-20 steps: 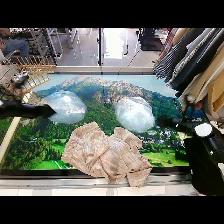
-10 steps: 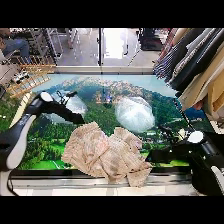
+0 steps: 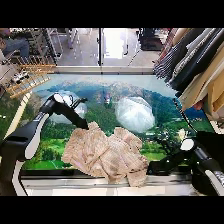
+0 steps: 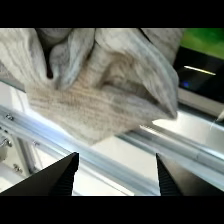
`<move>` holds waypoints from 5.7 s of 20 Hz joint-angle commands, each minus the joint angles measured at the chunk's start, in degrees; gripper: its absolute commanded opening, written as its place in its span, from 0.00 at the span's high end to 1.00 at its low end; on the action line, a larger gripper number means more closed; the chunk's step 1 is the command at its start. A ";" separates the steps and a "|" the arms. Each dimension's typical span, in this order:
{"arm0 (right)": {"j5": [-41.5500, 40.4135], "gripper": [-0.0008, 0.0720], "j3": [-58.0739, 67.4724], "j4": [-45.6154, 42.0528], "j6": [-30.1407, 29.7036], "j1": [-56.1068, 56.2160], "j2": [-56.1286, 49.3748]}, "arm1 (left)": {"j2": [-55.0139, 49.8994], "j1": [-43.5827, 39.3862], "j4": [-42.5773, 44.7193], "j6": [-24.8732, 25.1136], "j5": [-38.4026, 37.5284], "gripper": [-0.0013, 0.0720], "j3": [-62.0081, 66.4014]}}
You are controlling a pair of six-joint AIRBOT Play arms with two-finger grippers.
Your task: Fold the clothes and pants, and hang the long-sleeved shirts on hangers.
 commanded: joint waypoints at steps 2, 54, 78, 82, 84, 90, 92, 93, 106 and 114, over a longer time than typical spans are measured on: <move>-15.02 0.47 -1.42 0.52 7.39 8.48 -5.73 | -1.29 -3.06 0.04 1.38 0.50 0.84 0.33; -19.23 0.30 6.05 5.22 -2.75 5.66 -10.82 | 22.34 44.37 -18.01 -5.16 -5.64 0.96 -6.14; -9.18 0.97 82.16 -16.41 10.12 -32.24 10.88 | 49.11 76.19 -71.06 -12.85 21.59 0.96 7.82; -6.47 0.97 82.73 -13.70 8.33 -35.28 9.42 | 50.21 91.01 -64.94 -12.94 19.80 0.96 7.78; -0.70 0.97 81.77 -4.09 8.33 -34.77 7.08 | 48.98 90.86 -59.28 -14.88 15.91 0.96 7.56; -5.46 0.97 55.63 -2.47 9.57 -18.21 1.77 | 41.00 65.57 -28.65 -14.93 14.34 0.97 -3.15; -18.21 0.97 44.92 -5.53 12.48 -12.50 -2.32 | 35.50 57.70 -25.35 -12.17 21.11 0.97 -9.27; -25.57 0.97 41.31 -6.14 14.75 -11.06 -5.84 | 31.85 54.55 -24.00 -11.91 27.52 0.97 -11.43; -19.69 0.19 69.42 -3.58 18.43 -7.61 -46.97 | 14.16 57.96 -28.83 -5.97 36.94 0.10 -12.17; -4.70 0.21 34.97 12.22 8.26 4.39 -30.67 | 19.21 68.32 12.31 -25.05 14.05 0.25 -16.28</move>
